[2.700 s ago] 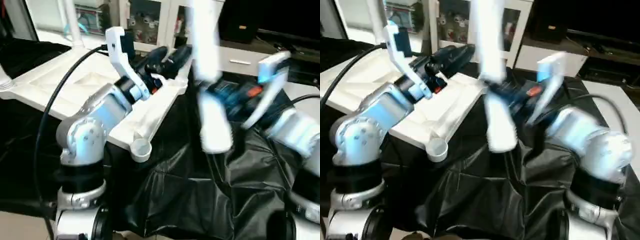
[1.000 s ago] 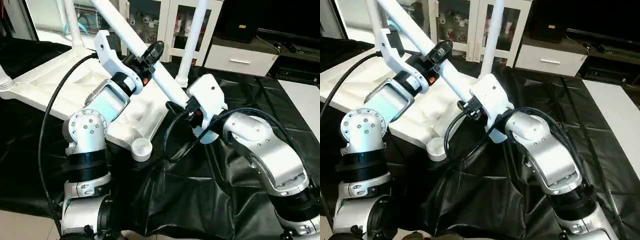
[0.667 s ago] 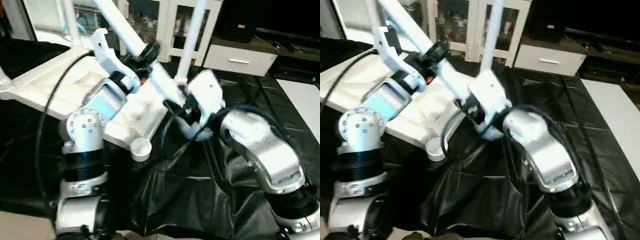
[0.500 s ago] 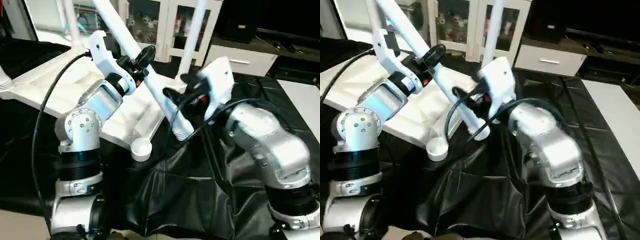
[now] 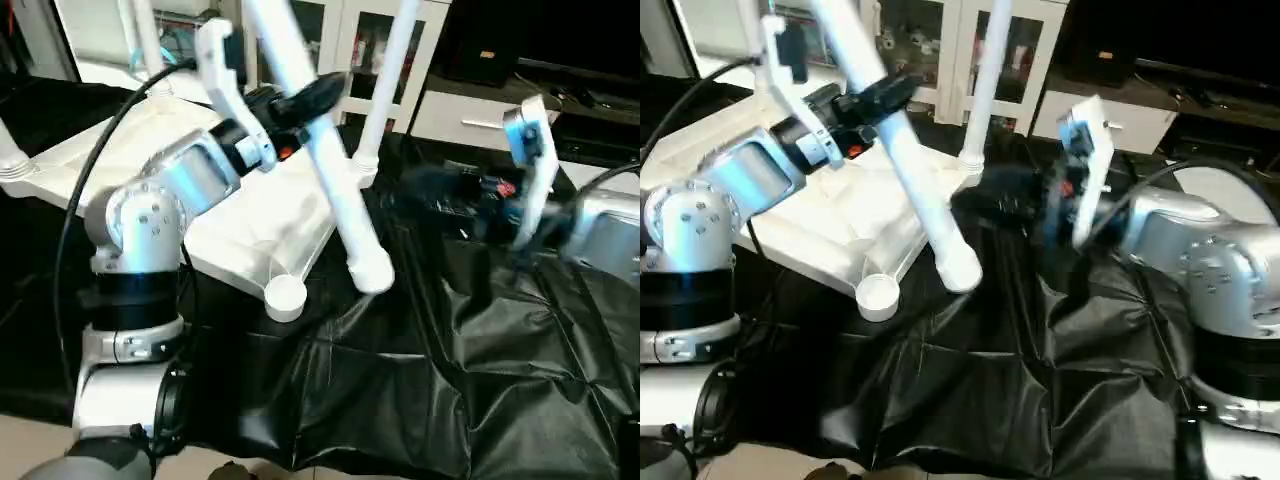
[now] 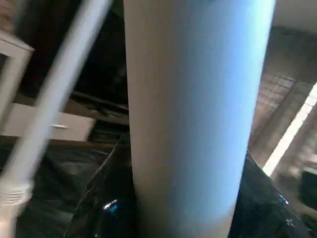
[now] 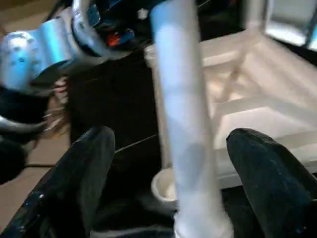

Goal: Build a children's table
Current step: Pick table leg

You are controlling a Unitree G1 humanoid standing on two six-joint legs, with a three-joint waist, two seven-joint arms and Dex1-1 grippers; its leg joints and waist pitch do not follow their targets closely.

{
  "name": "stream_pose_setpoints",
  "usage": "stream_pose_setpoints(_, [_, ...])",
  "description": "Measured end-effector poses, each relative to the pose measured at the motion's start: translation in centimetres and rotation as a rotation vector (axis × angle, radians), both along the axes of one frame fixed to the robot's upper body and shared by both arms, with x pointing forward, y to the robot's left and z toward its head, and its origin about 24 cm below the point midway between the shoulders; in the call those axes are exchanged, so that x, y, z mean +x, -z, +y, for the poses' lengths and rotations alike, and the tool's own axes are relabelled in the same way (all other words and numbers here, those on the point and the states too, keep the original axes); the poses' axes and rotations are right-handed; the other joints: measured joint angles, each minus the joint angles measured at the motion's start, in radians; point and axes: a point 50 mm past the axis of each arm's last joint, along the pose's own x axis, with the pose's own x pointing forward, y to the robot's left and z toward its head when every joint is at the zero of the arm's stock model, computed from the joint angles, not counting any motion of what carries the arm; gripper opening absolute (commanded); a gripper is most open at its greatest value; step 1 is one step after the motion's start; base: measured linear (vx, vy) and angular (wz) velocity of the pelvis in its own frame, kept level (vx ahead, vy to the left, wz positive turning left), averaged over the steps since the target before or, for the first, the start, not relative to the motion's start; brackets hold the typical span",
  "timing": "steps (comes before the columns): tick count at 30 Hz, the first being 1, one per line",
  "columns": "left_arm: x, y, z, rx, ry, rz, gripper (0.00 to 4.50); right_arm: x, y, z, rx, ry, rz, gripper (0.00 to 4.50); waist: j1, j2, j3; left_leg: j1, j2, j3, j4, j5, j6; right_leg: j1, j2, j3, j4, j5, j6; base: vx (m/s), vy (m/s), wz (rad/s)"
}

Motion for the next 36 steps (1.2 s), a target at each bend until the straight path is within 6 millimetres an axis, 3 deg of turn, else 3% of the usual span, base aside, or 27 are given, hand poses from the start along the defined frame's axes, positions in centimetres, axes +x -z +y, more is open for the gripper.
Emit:
stream_pose_setpoints(8, [-0.6,-0.5,-0.8,0.012,0.128,-0.017,1.72,-0.1,0.8,1.6,-0.046,-0.077,0.051,3.95,0.002,0.001,0.001,-0.001,0.0,0.0,0.0,0.0,0.0,0.0,0.0,0.0,-0.001,-0.001,0.002,0.0,0.0,0.0])
stream_pose_setpoints(18, [-1.8,-1.2,-1.5,-0.013,0.284,-0.059,1.72,-0.1,1.3,2.4,-0.089,-0.113,0.072,3.95,0.017,0.002,0.001,-0.002,0.0,0.0,0.0,0.0,0.0,-0.001,0.0,-0.001,-0.002,0.0,0.0,0.0,0.0,0.0])
stream_pose_setpoints(24, [-2.8,-2.9,-1.9,-0.189,0.403,-0.066,1.72,-0.2,0.1,2.5,-0.006,-0.161,0.088,3.95,0.018,0.0,0.001,-0.002,0.0,0.0,0.0,0.0,0.0,-0.001,-0.001,-0.001,-0.002,0.0,0.0,0.0,0.0,0.0])
stream_pose_setpoints(28, [-2.7,-3.1,-1.3,-0.3,0.391,-0.005,1.71,-0.4,-0.8,2.0,0.114,-0.183,0.113,3.95,0.019,0.0,0.001,-0.003,0.0,0.0,0.0,0.0,0.0,-0.001,-0.001,-0.001,-0.002,-0.001,0.003,0.0,0.0,0.0])
stream_pose_setpoints(36, [-2.8,-3.1,-0.6,-0.366,0.419,0.033,1.71,-0.8,-1.2,1.9,0.173,-0.221,0.133,3.95,0.019,-0.003,0.003,-0.003,0.0,0.0,0.0,0.0,0.0,-0.001,-0.001,-0.001,-0.004,-0.003,0.006,0.0,0.0,0.0])
